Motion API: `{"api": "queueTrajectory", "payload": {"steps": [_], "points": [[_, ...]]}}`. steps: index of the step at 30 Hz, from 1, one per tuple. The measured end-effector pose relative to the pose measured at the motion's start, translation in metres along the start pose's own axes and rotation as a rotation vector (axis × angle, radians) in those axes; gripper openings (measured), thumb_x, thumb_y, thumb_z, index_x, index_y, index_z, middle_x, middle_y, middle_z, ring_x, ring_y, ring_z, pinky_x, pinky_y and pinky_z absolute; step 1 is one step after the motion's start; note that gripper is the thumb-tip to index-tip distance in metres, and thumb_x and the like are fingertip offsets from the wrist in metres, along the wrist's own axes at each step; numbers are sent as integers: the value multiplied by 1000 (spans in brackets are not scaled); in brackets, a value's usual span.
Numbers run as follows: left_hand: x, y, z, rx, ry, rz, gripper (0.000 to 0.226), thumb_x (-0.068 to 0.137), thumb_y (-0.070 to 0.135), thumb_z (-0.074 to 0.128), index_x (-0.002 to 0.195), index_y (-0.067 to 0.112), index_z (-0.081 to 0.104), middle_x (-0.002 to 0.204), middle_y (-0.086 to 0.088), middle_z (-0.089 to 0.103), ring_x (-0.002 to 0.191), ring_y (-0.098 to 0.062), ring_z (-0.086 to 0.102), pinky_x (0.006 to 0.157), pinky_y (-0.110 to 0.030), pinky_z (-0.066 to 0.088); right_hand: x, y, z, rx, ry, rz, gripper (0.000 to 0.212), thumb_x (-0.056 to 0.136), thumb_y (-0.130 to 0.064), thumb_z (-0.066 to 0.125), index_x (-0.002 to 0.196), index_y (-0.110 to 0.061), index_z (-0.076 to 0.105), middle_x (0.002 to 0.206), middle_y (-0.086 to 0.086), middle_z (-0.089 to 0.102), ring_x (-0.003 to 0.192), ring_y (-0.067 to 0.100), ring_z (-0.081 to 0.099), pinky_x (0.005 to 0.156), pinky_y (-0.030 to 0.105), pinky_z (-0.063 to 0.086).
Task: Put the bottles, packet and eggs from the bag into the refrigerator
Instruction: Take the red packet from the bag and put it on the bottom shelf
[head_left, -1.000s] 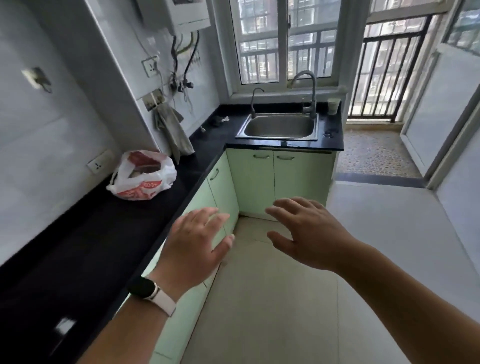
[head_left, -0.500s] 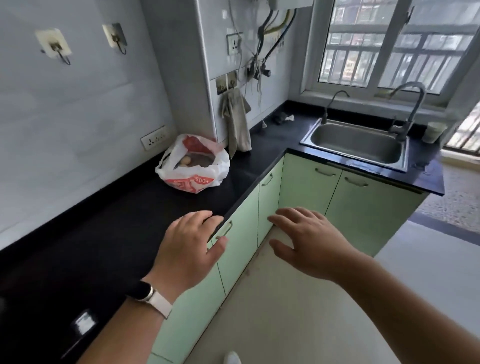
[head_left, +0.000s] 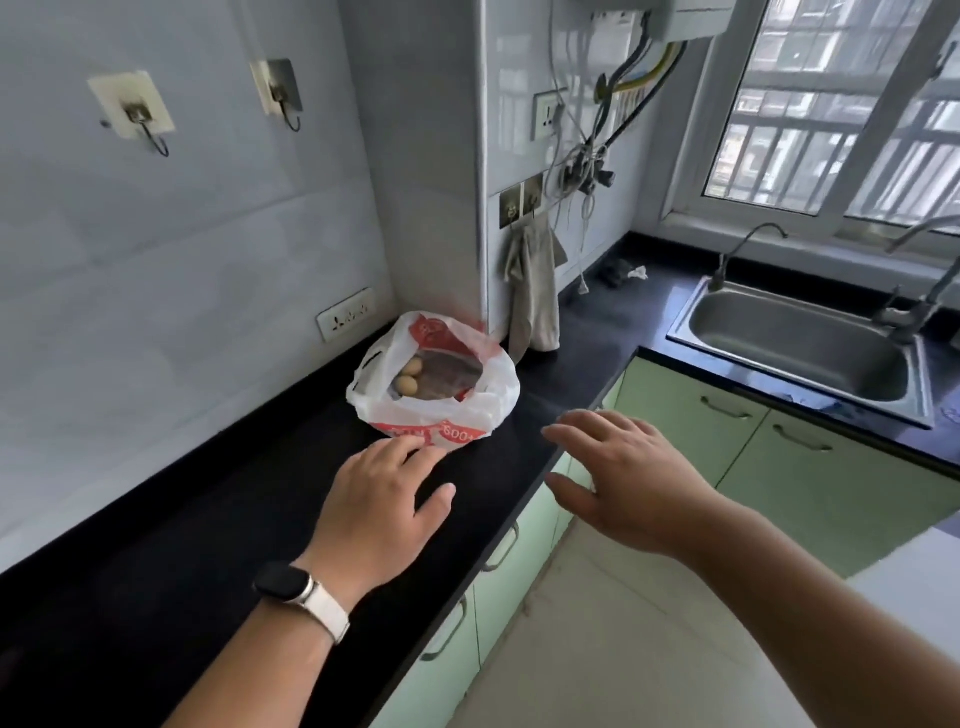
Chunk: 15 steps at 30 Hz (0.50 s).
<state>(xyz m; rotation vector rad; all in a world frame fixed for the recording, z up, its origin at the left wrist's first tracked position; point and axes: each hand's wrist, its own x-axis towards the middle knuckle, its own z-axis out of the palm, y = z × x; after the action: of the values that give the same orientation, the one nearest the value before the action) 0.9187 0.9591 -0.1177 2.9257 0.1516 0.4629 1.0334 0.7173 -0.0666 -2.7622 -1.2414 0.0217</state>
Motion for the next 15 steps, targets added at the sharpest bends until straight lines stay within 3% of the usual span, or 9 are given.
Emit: {"api": "queueTrajectory", "payload": {"steps": [4, 11, 15], "points": [[23, -18, 7, -10, -6, -14, 47, 93, 51, 43, 123, 21, 64, 119, 6, 64, 112, -16, 59, 90, -36, 51, 40, 8, -1, 2, 15, -23, 57, 95, -61, 31, 146, -35, 34, 148, -14, 39, 138, 13, 34, 112, 34, 26], [69, -42, 28, 3, -37, -69, 42, 94, 51, 44, 122, 26, 61, 113, 13, 61, 106, -8, 57, 89, -29, 49, 117, 39, 26, 51, -19, -99, 61, 91, -65, 23, 142, -36, 39, 142, -16, 45, 133, 13, 40, 110, 35, 32], [106, -53, 50, 33, -81, -140, 43, 95, 53, 41, 123, 27, 61, 122, 13, 60, 117, -8, 54, 97, -30, 47, 173, 67, 46, 86, -43, -168, 57, 94, -62, 30, 143, -36, 39, 143, -16, 44, 133, 12, 41, 111, 34, 31]]}}
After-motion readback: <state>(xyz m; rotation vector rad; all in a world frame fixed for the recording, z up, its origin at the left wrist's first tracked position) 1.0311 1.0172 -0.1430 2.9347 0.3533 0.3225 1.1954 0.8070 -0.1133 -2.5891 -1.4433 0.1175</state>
